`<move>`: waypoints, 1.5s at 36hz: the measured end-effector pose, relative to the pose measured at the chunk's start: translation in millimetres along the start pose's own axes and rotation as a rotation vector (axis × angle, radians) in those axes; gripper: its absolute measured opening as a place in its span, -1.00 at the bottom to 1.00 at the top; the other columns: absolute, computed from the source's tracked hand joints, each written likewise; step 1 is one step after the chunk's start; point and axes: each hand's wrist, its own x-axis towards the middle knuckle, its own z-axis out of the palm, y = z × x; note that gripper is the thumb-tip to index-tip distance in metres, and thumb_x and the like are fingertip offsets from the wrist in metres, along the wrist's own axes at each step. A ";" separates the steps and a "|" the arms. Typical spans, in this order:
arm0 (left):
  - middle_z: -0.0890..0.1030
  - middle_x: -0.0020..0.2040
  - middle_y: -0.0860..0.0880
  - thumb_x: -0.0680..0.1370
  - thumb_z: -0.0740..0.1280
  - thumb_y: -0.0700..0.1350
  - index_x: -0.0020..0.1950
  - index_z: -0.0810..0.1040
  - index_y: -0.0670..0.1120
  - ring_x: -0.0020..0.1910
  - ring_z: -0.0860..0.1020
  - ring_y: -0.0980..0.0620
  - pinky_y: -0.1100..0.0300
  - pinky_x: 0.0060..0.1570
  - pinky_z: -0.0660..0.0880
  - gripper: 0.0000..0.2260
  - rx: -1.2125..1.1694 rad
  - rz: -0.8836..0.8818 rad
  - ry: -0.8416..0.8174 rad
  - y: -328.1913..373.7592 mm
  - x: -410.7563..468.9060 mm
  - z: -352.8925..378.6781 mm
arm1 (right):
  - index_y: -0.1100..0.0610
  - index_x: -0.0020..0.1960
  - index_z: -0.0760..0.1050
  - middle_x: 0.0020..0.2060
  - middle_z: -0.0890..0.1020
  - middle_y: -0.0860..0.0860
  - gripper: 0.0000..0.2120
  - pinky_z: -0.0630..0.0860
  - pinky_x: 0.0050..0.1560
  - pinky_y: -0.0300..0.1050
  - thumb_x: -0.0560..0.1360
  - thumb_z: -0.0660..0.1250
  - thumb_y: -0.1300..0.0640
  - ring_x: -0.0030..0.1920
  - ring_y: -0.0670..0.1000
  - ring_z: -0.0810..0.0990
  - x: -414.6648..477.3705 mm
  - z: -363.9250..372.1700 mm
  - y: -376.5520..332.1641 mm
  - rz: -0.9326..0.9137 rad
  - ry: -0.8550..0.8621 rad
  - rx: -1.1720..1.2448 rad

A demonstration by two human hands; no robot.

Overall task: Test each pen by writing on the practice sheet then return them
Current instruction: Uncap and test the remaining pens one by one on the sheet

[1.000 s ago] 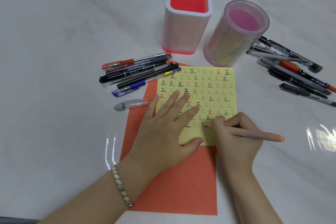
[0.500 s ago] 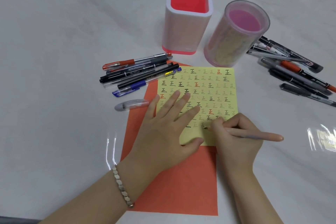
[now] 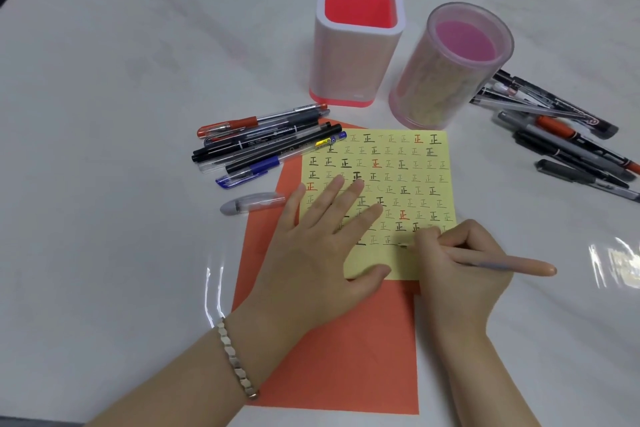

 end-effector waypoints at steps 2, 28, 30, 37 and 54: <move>0.32 0.45 0.04 0.42 0.15 0.28 0.35 0.42 0.11 0.46 0.18 0.08 -0.07 0.41 -0.01 -0.46 0.007 0.002 -0.010 -0.3 -0.2 0.3 | 0.30 -0.43 0.15 -0.48 0.31 0.25 -0.70 0.32 -0.39 -0.33 0.25 0.26 0.22 -0.41 0.00 0.42 -0.5 -0.3 -1.6 0.027 0.014 0.059; 0.50 -0.03 -0.21 0.38 0.11 -0.05 0.07 0.53 -0.26 -0.10 0.41 -0.20 -0.01 -0.14 0.41 -0.59 0.203 -0.303 0.310 -61.2 -38.8 -57.1 | 0.17 -0.31 0.33 -0.33 0.52 0.23 -0.74 0.32 -0.45 -0.49 0.43 0.39 0.25 -0.44 -0.21 0.55 7.4 -43.9 -25.3 0.062 -0.137 0.162; 0.50 -0.10 -0.16 0.38 0.11 -0.07 -0.04 0.55 -0.23 -0.16 0.41 -0.17 0.03 -0.18 0.41 -0.65 0.198 -0.299 0.287 -65.9 -43.0 -59.1 | 0.16 -0.32 0.33 -0.36 0.51 0.21 -0.74 0.31 -0.46 -0.48 0.43 0.40 0.24 -0.38 -0.15 0.59 7.1 -43.3 -24.6 0.048 -0.154 0.156; 0.54 -0.22 -0.08 0.51 0.16 -0.10 -0.15 0.56 -0.16 -0.21 0.43 -0.14 0.01 -0.23 0.46 -0.78 0.257 -0.272 0.232 -73.7 -47.4 -63.7 | 0.16 -0.33 0.36 -0.43 0.48 0.16 -0.74 0.34 -0.42 -0.44 0.41 0.43 0.22 -0.25 -0.01 0.67 8.2 -32.8 -24.2 0.026 -0.278 0.134; 0.54 -0.03 0.26 0.41 0.34 -0.01 -0.09 0.53 0.24 -0.04 0.50 0.27 0.50 -0.08 0.35 -0.86 -0.630 -0.244 0.235 4.2 -18.5 -78.8 | 0.03 -0.08 0.68 -0.21 0.72 0.08 -0.36 0.38 0.18 0.01 0.32 0.13 -0.46 0.10 0.06 0.62 -6.7 -44.3 -53.5 -0.037 -0.615 0.323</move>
